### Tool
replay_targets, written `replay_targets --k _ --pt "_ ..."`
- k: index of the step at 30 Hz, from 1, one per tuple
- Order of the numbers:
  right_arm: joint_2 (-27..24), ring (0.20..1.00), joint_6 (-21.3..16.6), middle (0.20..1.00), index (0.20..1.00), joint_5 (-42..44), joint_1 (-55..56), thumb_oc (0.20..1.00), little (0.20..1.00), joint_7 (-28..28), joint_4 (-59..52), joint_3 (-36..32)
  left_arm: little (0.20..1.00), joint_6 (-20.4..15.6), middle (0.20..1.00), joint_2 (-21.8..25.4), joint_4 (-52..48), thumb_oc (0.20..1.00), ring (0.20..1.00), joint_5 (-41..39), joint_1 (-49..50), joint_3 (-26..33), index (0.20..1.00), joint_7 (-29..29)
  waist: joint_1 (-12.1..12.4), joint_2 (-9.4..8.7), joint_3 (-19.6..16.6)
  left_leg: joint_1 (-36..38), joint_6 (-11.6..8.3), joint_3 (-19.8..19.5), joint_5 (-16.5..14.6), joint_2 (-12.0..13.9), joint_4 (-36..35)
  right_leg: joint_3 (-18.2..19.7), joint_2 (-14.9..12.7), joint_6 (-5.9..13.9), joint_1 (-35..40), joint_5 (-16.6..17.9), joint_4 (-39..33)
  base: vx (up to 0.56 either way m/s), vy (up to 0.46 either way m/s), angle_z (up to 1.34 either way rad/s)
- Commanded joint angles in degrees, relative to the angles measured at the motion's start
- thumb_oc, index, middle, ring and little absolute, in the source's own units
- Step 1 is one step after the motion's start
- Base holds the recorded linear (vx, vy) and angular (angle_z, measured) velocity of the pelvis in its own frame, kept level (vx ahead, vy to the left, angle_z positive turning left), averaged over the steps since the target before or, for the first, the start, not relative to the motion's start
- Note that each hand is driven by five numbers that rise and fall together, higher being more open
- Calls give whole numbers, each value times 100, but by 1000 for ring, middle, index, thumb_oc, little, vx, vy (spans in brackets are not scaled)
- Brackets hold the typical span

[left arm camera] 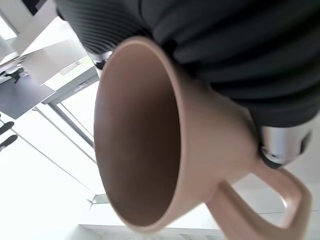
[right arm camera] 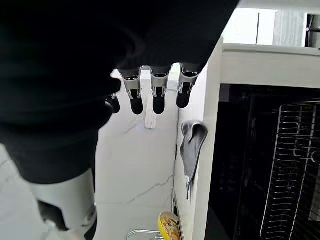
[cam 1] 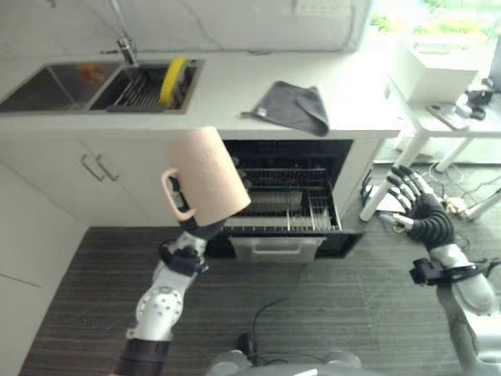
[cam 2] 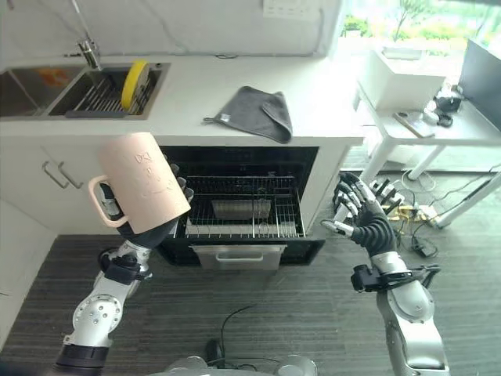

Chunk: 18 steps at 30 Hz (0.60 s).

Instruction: Place the dishes in the dishwasher.

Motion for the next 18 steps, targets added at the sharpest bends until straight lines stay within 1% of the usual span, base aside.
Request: replay_targets --k 1,2,3,4,5,6,7,8,10,11,12,13,14,15,16,17,18 --pt "-47 1000 -275 1000 1000 76 -377 1000 1000 -264 42 -181 200 -56 200 17 -650 200 200 220 -105 9 200 3 -45 -112 -42 -259 -112 -239 -525 590 393 -200 146 -7 451 291 -1381 173 -175 15" --pt "-3 1000 -311 1000 1000 55 -412 1000 1000 -306 63 -115 200 -79 200 21 -655 200 200 292 -119 -10 200 7 -79 -125 -25 -211 -105 -219 -563 575 379 -117 170 10 376 436 -1534 256 -274 6" --pt "56 1000 -340 1000 1000 40 -454 1000 1000 -373 103 -35 200 -117 200 48 -642 200 200 332 -123 -28 200 15 -158 -126 -23 -100 -70 -231 -630 538 313 165 236 41 272 656 -1815 232 -227 10" --pt "70 1000 -345 1000 1000 36 -454 1000 1000 -395 112 -21 200 -111 200 52 -635 200 200 329 -121 -26 200 18 -192 -122 -32 -62 -59 -254 -649 520 281 285 256 47 252 729 -1923 291 -283 13" --pt "125 1000 -345 1000 1000 -19 -440 1000 1000 -443 120 10 200 -54 200 42 -616 200 200 338 -123 -19 200 -7 -264 -95 -53 50 -28 -319 -698 483 189 551 282 44 115 865 -1996 257 -292 31" --pt "198 1000 -368 1000 1000 -78 -445 1000 1000 -485 133 70 200 -29 200 35 -619 200 200 392 -108 -30 200 -34 -302 -68 -64 141 -17 -341 -739 483 142 619 282 41 -7 978 -1996 278 -368 36" --pt "246 1000 -379 1000 1000 -99 -460 1000 1000 -477 139 103 200 -68 200 71 -611 200 200 408 -77 -46 200 -60 -326 -42 -69 228 -22 -315 -787 518 122 576 281 43 -74 1051 -1996 225 -381 29" --pt "229 1000 -406 1000 1000 -64 -487 1000 1000 -434 164 118 200 -122 200 134 -594 200 200 382 -61 -33 200 -73 -339 -20 -78 267 -20 -276 -822 555 144 531 331 41 -42 972 -1996 189 -365 11" --pt "194 1000 -465 1000 1000 -27 -538 1000 1000 -421 256 170 200 -220 200 152 -502 200 200 396 -64 -64 200 -96 -368 15 -112 295 -27 -225 -843 617 202 533 429 -63 36 850 -1996 170 -361 -9" --pt "143 1000 -441 1000 1000 16 -562 1000 1000 -466 275 181 200 -259 200 182 -492 200 200 326 -64 -97 200 -40 -398 32 -140 321 -80 -187 -831 687 241 550 496 -124 87 786 -1996 211 -412 -13" --pt "70 1000 -371 1000 1000 83 -613 1000 1000 -467 246 161 200 -253 200 142 -551 200 200 230 -89 -126 200 78 -440 54 -194 380 -177 -86 -814 791 313 493 552 -202 144 699 -1996 180 -344 -12" --pt "60 1000 -373 1000 1000 93 -621 1000 1000 -460 244 156 200 -250 200 136 -564 200 200 227 -89 -127 200 84 -445 60 -200 385 -193 -75 -812 808 326 486 563 -215 152 689 -1996 159 -298 -8" --pt "29 1000 -385 1000 1000 97 -635 1000 1000 -442 224 143 200 -261 200 95 -603 200 200 229 -81 -142 200 95 -478 72 -213 349 -259 -21 -781 892 505 515 621 -290 195 648 -1996 134 -276 -10" --pt "-56 1000 -370 1000 1000 121 -651 1000 1000 -455 204 92 200 -271 200 79 -655 200 200 182 -5 -161 200 55 -501 98 -209 229 -368 -25 -609 1018 1028 583 713 -398 245 607 -1996 125 -266 -6" --pt "-68 1000 -371 1000 1000 129 -651 1000 1000 -459 202 85 200 -274 200 76 -662 200 200 180 5 -166 200 51 -506 108 -209 189 -387 -39 -599 1043 1124 581 730 -415 249 604 -1996 147 -277 -7" --pt "-133 1000 -403 1000 1000 106 -660 1000 1000 -430 241 42 200 -281 200 18 -714 200 200 162 93 -181 200 25 -468 117 -169 -96 -429 -237 -482 1025 1785 594 780 -521 332 552 -1996 136 -156 -4" --pt "-170 1000 -397 1000 1000 84 -671 1000 1000 -431 254 24 200 -289 200 -42 -710 200 200 143 129 -201 200 10 -461 131 -156 -221 -409 -268 -511 972 1677 570 789 -526 388 518 -1996 171 -113 -5"
